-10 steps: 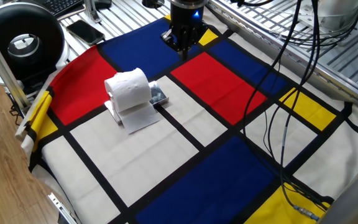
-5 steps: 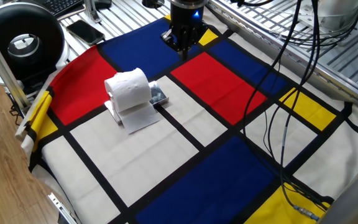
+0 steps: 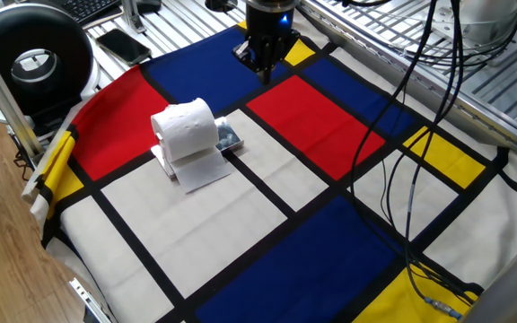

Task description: Take the roll of paper down from the shelf

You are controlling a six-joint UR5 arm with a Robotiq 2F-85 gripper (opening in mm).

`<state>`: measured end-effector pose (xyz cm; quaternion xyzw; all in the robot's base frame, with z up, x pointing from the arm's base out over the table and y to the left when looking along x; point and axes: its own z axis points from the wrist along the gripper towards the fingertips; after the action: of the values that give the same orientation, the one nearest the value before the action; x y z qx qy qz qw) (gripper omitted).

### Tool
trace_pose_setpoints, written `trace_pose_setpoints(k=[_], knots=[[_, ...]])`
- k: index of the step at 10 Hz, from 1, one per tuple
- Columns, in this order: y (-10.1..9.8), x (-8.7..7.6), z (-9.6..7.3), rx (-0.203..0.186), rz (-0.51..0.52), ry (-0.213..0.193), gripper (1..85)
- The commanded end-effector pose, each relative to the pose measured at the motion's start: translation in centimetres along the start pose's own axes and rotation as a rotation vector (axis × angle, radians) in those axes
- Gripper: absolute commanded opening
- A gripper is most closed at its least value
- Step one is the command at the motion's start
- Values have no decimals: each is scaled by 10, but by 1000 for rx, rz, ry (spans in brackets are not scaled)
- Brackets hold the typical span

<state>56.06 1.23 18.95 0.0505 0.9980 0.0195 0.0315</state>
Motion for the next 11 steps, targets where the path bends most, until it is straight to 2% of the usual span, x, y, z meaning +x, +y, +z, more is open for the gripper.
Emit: trace_pose_setpoints(k=[1,2,3,4,5,6,7,8,9,11], knots=[[-4,-4,-1,15,-21,-15,10],[-20,-4,-2,74,-28,-13,10],[-23,-4,-2,86,-18,-13,33],[-16,-1,-2,59,8,-3,10],[6,-1,-1,-27,31,-3,10],[25,-3,-3,-97,45,-10,10],[34,-3,-4,-135,68,-6,10],[25,-1,-3,-97,57,1,10],[15,7,-2,-58,66,30,17],[23,8,-3,-91,100,37,10]])
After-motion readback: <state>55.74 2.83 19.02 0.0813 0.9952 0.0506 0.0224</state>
